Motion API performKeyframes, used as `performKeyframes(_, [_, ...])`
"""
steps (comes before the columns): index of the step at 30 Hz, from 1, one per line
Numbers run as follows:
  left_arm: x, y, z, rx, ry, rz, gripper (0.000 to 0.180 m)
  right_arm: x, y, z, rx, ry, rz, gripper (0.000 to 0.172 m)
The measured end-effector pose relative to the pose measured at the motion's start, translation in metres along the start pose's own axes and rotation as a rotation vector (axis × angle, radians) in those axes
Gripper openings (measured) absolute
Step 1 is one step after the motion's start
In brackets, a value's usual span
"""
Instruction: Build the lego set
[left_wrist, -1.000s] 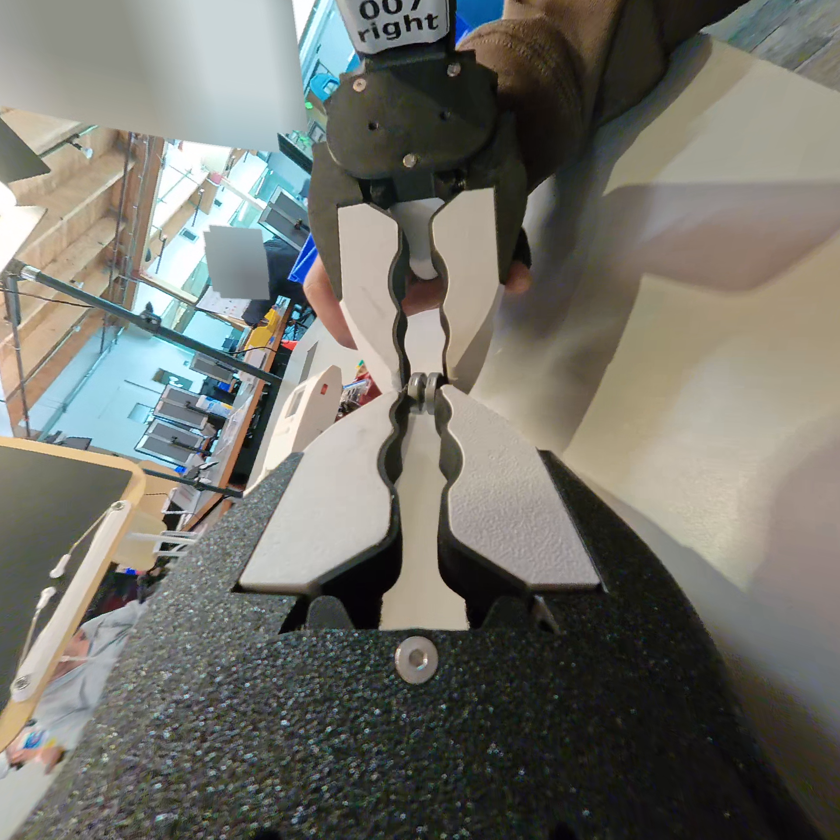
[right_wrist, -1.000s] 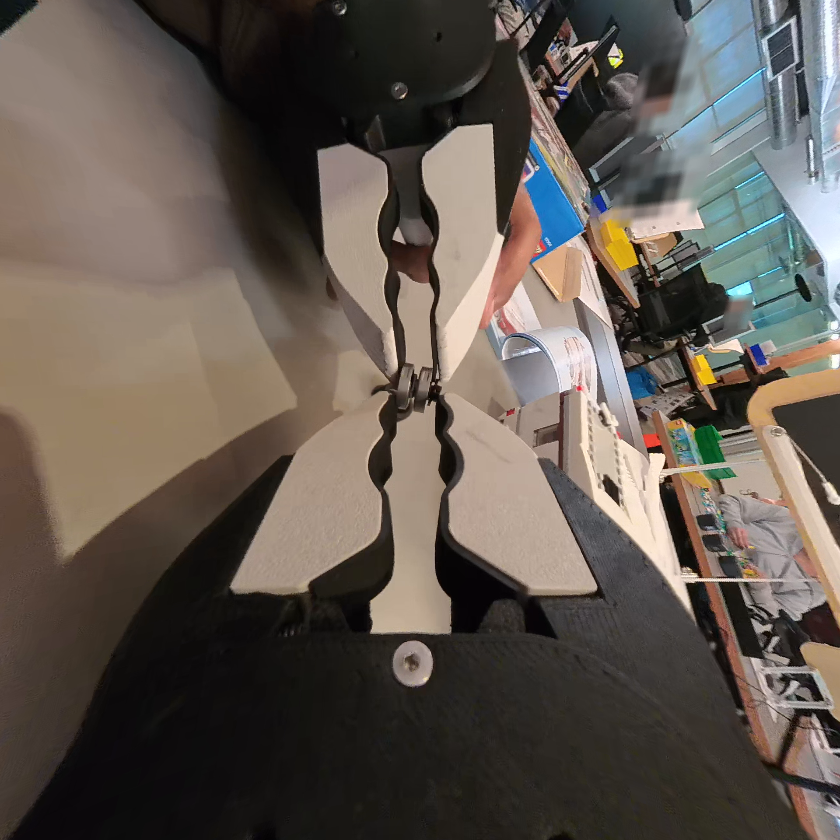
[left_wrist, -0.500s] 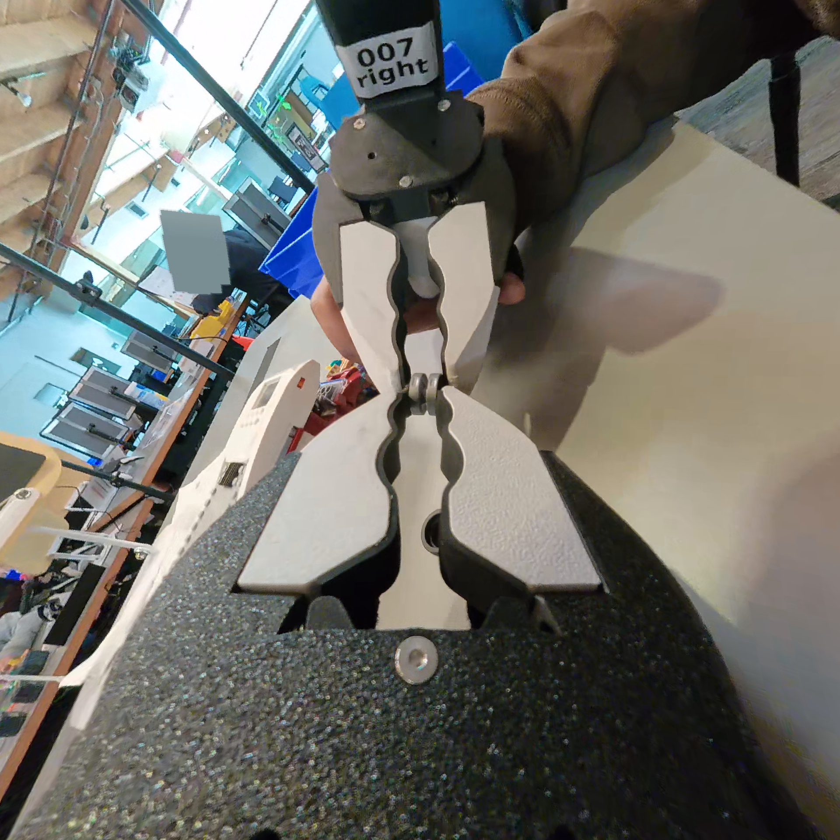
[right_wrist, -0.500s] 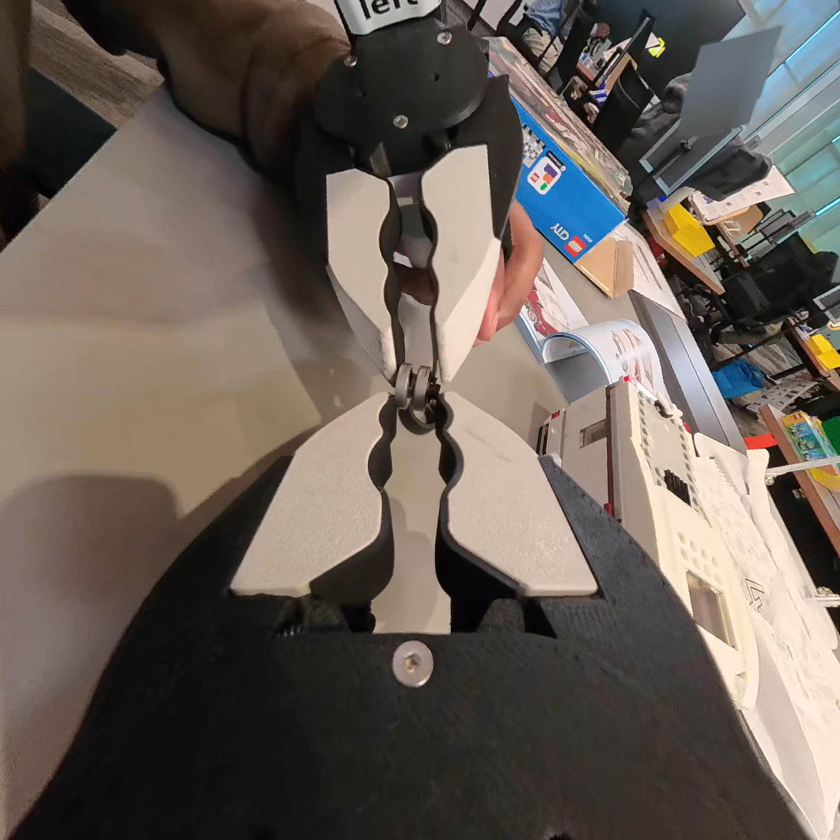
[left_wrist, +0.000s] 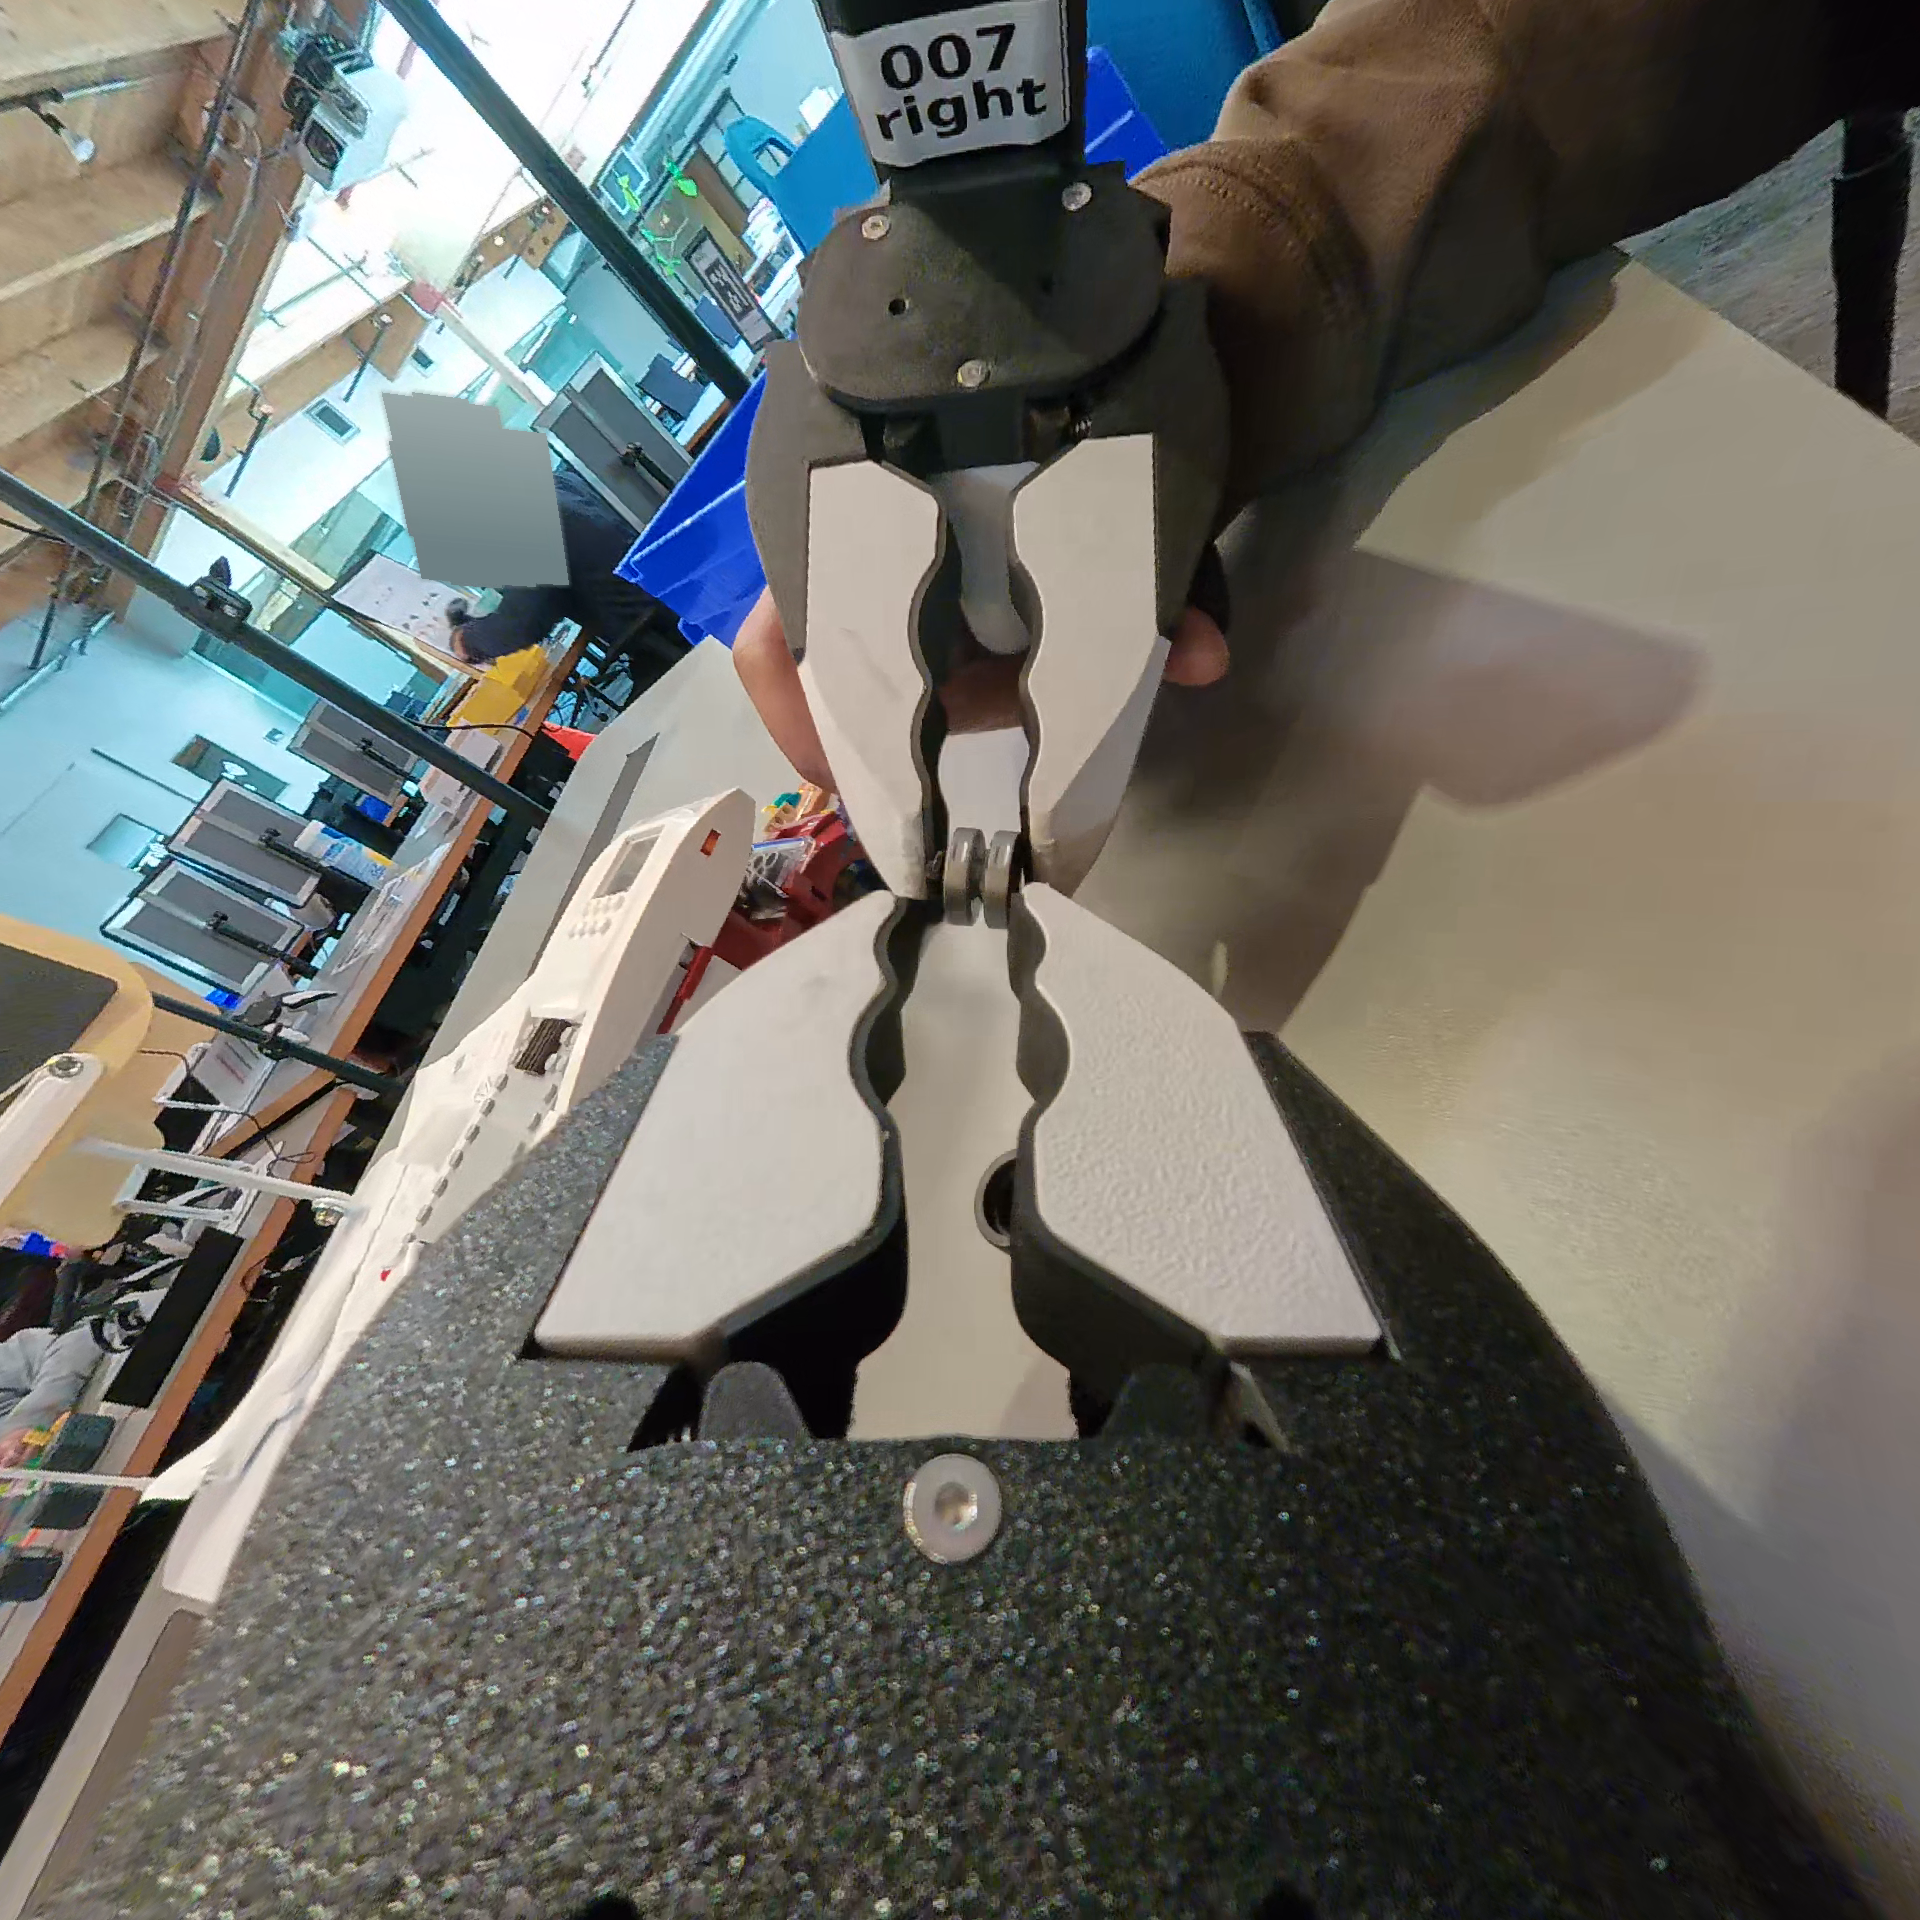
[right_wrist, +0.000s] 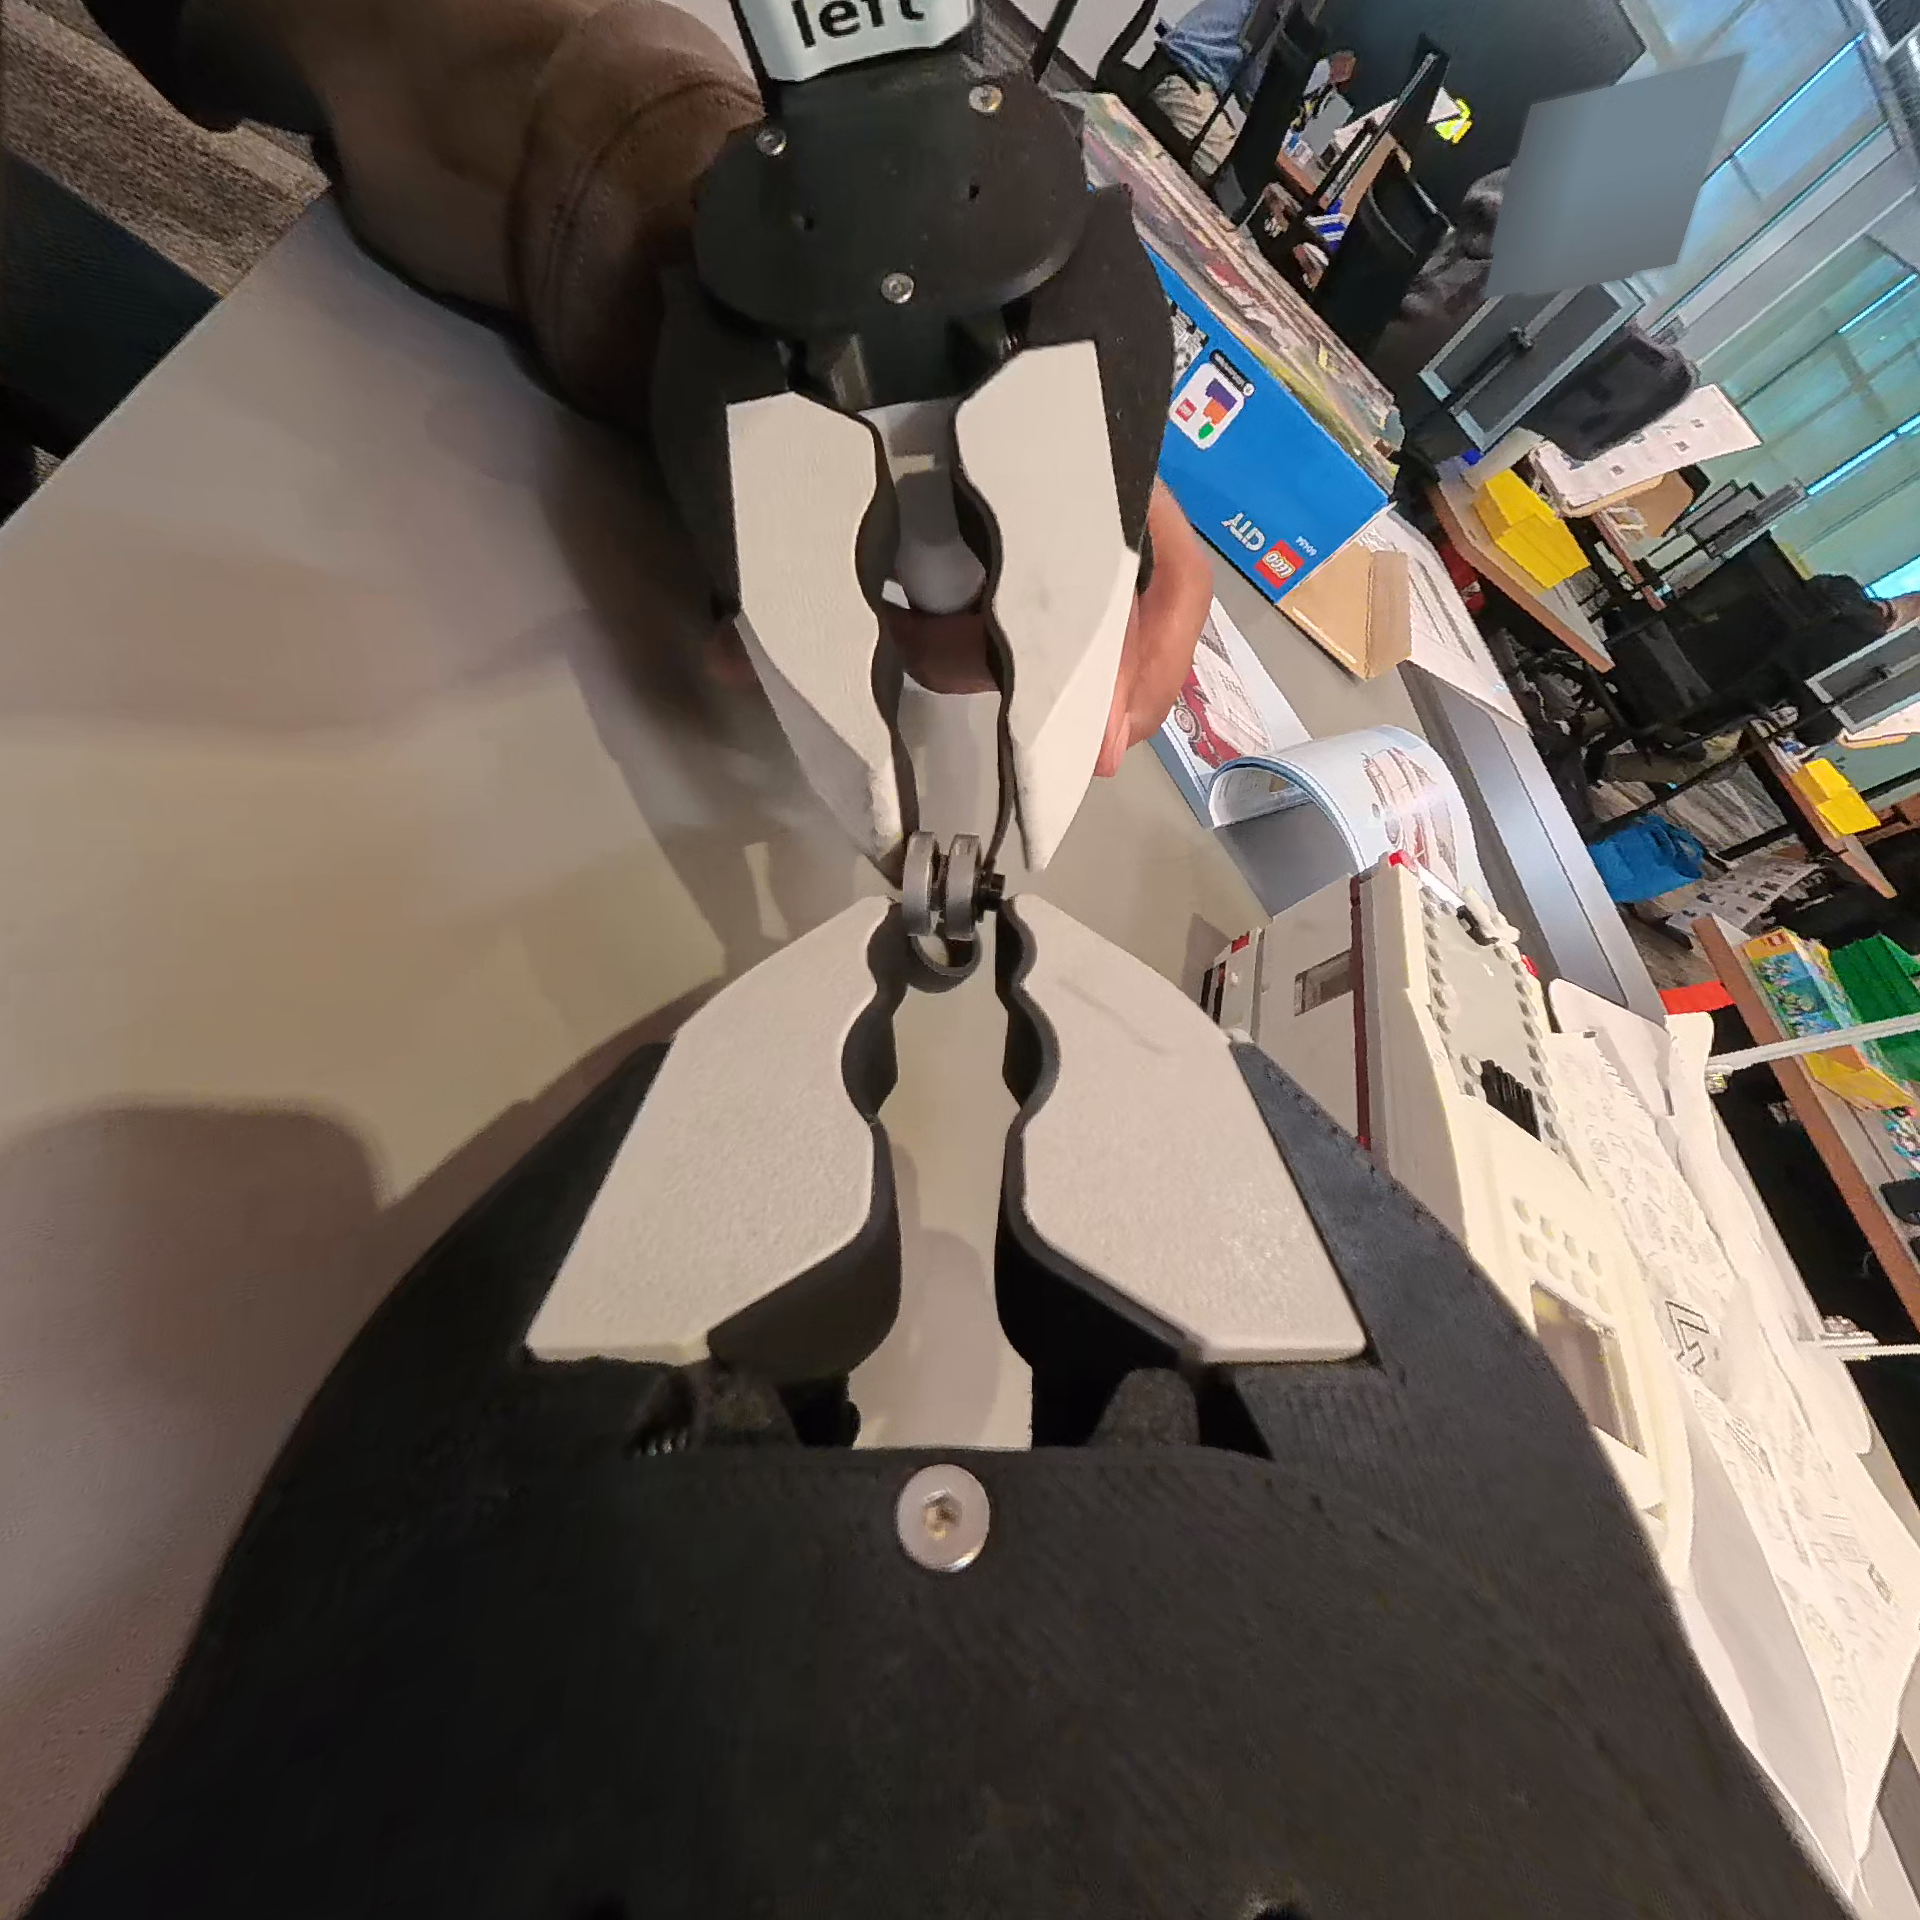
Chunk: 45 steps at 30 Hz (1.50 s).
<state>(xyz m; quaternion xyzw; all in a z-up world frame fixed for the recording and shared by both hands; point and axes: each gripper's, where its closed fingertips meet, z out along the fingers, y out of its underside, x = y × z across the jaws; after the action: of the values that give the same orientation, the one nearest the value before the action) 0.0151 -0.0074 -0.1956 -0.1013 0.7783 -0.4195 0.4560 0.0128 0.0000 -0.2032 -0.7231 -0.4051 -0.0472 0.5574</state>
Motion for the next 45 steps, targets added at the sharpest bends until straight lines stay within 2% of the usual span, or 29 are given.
performKeyframes(16, [0.0030, -0.0017, 0.0020, -0.008, -0.022, 0.064, 0.013, -0.0007, -0.0009, 0.0003, -0.001, -0.004, -0.011, 0.016])
performKeyframes(45, [0.0015, -0.0011, -0.0003, -0.008, 0.018, -0.021, 0.012, -0.0008, -0.0023, 0.0042, -0.017, -0.013, -0.012, 0.016])
